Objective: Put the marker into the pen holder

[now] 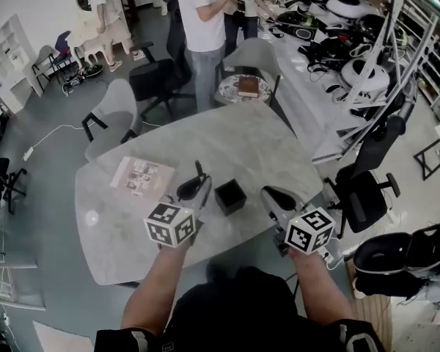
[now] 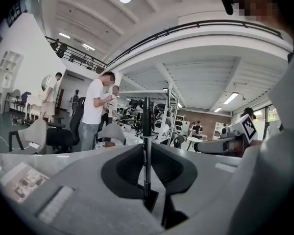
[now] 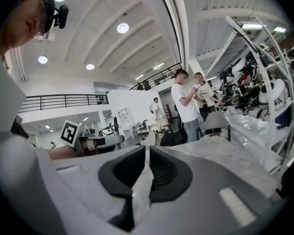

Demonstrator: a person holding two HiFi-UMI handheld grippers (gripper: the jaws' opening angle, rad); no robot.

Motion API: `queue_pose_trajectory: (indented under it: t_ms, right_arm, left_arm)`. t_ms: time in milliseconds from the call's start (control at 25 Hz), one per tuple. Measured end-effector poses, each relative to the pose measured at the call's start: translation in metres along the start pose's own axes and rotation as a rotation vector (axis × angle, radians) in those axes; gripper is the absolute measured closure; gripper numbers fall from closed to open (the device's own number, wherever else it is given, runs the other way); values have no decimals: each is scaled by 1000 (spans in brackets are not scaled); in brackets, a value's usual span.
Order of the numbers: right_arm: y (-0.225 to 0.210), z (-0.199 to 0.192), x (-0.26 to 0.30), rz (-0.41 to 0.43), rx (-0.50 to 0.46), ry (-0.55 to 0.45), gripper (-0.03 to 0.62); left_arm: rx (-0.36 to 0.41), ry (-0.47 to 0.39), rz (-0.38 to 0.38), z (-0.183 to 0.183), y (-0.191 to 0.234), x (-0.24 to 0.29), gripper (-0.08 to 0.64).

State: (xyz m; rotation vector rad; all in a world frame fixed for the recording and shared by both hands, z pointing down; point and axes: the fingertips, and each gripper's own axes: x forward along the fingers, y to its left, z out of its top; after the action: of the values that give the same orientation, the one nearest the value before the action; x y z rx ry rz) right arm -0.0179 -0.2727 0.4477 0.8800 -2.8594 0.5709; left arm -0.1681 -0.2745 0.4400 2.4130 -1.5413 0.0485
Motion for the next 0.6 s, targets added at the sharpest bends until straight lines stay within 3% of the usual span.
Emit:
queue_pose_trajectory:
  t_ms: [320,480,600]
  right_arm:
    - [-20,-15,10,-66,40,36,565]
    - [-35,-29,13,-74,74,53,566]
    - [-49,-46,10,-76,97,78,566]
  left_arm:
    - [-39,81,-97,-40,13,43,505]
    - [-41,159,-89,-72,15,68,505]
    - [-64,172,-117,-85,7,89,505]
